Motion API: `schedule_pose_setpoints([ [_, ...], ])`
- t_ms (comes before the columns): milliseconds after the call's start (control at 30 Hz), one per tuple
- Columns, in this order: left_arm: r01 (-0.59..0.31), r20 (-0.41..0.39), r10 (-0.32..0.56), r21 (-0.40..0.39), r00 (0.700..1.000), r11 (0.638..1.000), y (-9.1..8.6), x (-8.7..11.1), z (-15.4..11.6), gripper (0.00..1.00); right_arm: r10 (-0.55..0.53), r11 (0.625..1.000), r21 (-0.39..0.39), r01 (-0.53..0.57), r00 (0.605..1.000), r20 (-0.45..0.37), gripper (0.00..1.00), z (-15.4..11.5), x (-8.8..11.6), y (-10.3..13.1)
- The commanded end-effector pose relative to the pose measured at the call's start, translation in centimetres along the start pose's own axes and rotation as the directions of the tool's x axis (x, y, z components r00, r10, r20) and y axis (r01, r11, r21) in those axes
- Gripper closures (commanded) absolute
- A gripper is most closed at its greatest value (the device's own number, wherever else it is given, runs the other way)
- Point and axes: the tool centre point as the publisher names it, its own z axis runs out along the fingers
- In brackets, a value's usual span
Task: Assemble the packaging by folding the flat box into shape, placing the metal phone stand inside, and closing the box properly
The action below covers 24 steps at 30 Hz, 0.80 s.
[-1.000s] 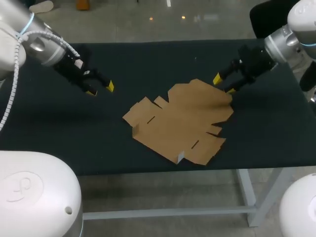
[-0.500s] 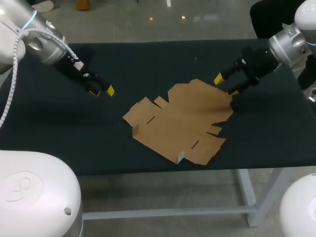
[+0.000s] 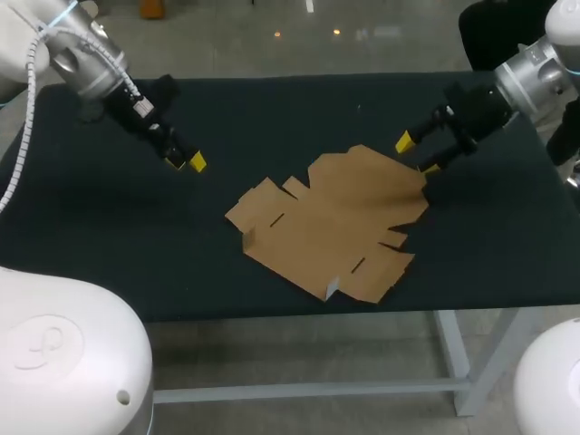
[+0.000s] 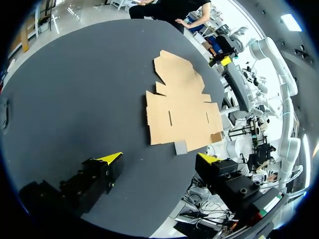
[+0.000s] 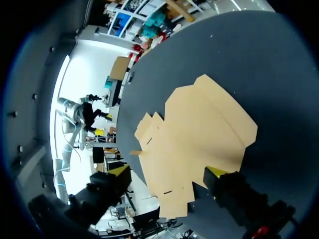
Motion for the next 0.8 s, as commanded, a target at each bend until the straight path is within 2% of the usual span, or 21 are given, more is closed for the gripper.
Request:
schedule_pose_setpoints([
  [33, 0.000, -0.001, 0.000, -0.020, 1.000, 1.000, -0.2, -0.1, -0.1, 0.00, -0.001, 1.000, 0.005, 0.001, 1.000, -0.005, 0.00, -0.1, -0.1, 0.1],
  [200, 0.000, -0.001, 0.000, -0.020, 1.000, 1.000, -0.2, -0.1, -0.1, 0.00, 0.003, 1.000, -0.006, -0.003, 1.000, 0.005, 0.00, 0.0, 0.0, 0.1],
  [467, -0.053, -0.040, 0.052, -0.025, 0.998, 0.998, -1.8, -3.2, 1.5, 0.00, 0.070, 0.989, -0.133, -0.065, 0.997, 0.034, 0.00, -1.5, -0.1, -1.3],
  [600, -0.065, -0.069, 0.062, -0.038, 0.996, 0.997, -2.6, -4.4, 2.3, 0.00, 0.085, 0.985, -0.151, -0.078, 0.995, 0.042, 0.00, -1.7, -0.2, -1.8],
  [800, -0.090, -0.091, 0.084, -0.058, 0.992, 0.994, -3.4, -5.2, 3.6, 0.00, 0.102, 0.977, -0.193, -0.093, 0.994, 0.038, 0.00, -2.0, -0.5, -2.4],
])
